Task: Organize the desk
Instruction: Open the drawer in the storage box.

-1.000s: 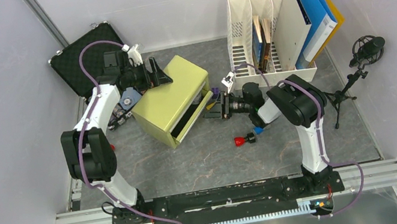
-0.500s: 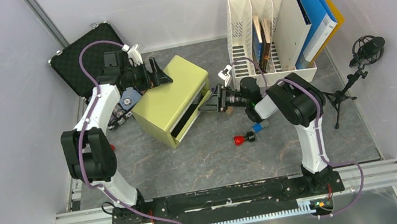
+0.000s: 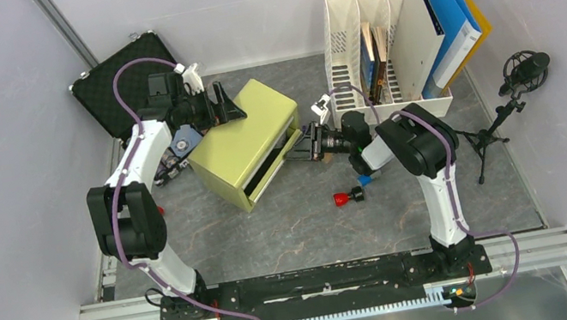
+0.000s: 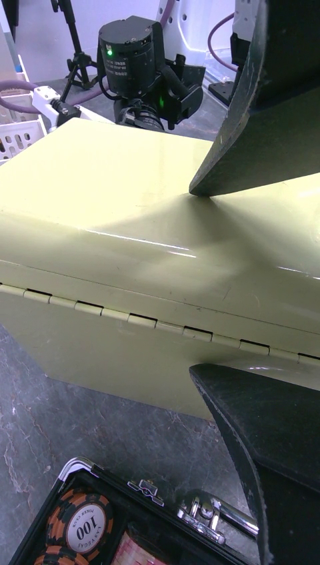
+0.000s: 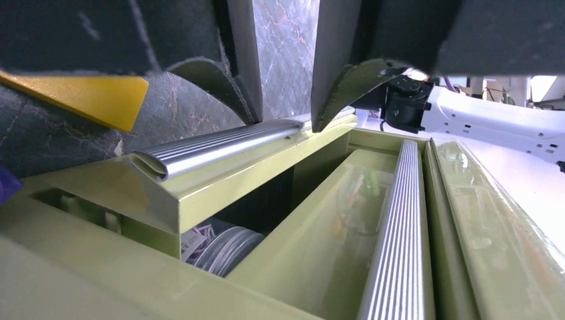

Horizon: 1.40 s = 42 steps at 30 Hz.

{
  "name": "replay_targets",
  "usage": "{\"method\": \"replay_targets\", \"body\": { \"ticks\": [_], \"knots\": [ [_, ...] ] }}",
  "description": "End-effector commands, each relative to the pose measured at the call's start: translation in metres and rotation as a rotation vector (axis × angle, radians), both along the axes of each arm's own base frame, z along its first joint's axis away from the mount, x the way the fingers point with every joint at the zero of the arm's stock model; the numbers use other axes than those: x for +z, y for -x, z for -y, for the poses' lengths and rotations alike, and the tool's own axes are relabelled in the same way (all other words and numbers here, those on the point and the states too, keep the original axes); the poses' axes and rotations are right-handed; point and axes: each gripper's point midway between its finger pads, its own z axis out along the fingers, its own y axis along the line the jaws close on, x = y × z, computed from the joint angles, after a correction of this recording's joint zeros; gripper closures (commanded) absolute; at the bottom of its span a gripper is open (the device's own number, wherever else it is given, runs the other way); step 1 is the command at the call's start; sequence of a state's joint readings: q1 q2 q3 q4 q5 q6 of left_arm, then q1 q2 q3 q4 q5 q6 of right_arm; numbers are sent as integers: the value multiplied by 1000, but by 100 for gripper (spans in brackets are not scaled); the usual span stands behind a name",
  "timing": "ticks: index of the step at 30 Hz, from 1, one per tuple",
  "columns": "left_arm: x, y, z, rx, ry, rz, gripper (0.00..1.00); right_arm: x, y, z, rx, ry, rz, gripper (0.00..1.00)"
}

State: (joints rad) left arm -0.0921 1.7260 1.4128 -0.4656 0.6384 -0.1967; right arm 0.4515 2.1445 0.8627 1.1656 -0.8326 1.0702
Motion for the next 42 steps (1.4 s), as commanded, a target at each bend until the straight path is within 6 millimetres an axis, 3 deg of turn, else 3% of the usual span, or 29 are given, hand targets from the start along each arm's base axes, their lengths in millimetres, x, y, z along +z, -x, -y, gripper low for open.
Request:
{"method": "replay_targets", "body": {
  "ticks": [1,9,13,20,26,29,35,42],
  "knots": [
    [-54,2,-24,84,-141,-127,1,21,-2,-6,18,-59,84,66],
    [-54,2,-25,85,-143,-128,1,22,0,-5,20,-65,84,81],
    [-54,3,-25,84,-144,-129,1,23,3,-3,23,-62,88,82],
    [-54,3,-25,83,-144,-128,1,20,12,5,33,38,172,55],
    [-53,2,-24,80,-139,-126,1,33,10,8,126,176,419,41],
    [-52,2,-24,80,-140,-124,1,32,1,8,234,336,645,38],
    [-52,1,-23,80,-137,-124,1,24,-2,13,539,680,1056,36],
    [-52,1,-23,81,-137,-126,1,13,4,18,725,877,1394,36]
  ]
}}
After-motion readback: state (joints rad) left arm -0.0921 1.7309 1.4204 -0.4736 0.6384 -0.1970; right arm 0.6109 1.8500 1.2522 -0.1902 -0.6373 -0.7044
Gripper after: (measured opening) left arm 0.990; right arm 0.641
